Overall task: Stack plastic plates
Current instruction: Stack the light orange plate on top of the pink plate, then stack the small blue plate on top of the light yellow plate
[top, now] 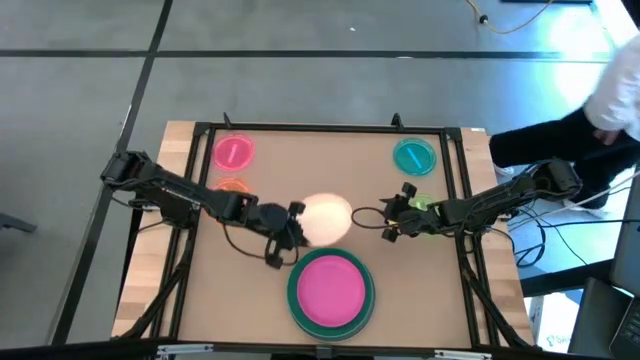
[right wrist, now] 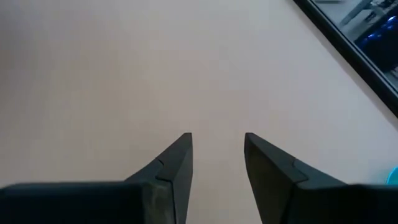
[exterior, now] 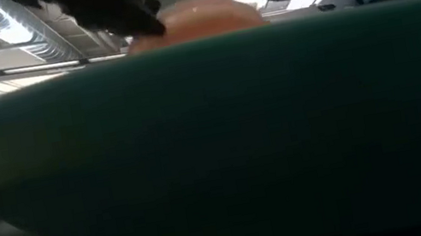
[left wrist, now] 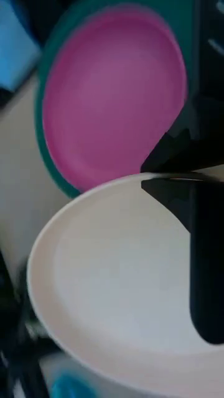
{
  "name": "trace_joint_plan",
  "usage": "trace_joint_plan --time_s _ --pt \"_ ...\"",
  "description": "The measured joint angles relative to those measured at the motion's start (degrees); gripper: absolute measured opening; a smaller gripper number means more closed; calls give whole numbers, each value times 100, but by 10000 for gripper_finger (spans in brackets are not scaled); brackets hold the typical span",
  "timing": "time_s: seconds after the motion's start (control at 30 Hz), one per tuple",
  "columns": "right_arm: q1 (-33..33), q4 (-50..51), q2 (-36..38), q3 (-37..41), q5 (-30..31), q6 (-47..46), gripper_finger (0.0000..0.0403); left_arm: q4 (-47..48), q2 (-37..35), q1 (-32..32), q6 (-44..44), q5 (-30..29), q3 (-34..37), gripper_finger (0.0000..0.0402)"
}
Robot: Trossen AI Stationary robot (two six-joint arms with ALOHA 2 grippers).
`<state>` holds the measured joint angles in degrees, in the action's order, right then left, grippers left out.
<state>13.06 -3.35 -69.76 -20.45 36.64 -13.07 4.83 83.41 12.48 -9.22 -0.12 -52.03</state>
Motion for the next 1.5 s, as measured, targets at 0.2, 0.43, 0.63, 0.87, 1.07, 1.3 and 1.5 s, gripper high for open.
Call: trace_joint_plan --time_s 0.2,0.43,0.63,0.87,1.07,1.3,1.5 --pt "-209 -318 -7 370 136 -47 134 -974 271 511 6 366 -13 9" --pt "-604 -313 -11 433 134 -165 134 -1975 789 844 139 957 -10 9" --pt "-673 -396 -11 431 132 -204 134 -2282 1189 1084 422 1182 0 10" --pt "-673 -416 -11 431 132 -383 134 -2337 1437 1160 577 1105 -2 27" --pt "-671 -426 -11 428 -23 -385 134 -2399 1437 1158 618 1008 -3 56" --pt "-671 -426 -11 428 -174 -383 134 -2295 1344 1153 791 1082 -2 106" --pt "-671 -417 -11 426 -173 -340 134 -1597 808 1158 864 1097 -2 115"
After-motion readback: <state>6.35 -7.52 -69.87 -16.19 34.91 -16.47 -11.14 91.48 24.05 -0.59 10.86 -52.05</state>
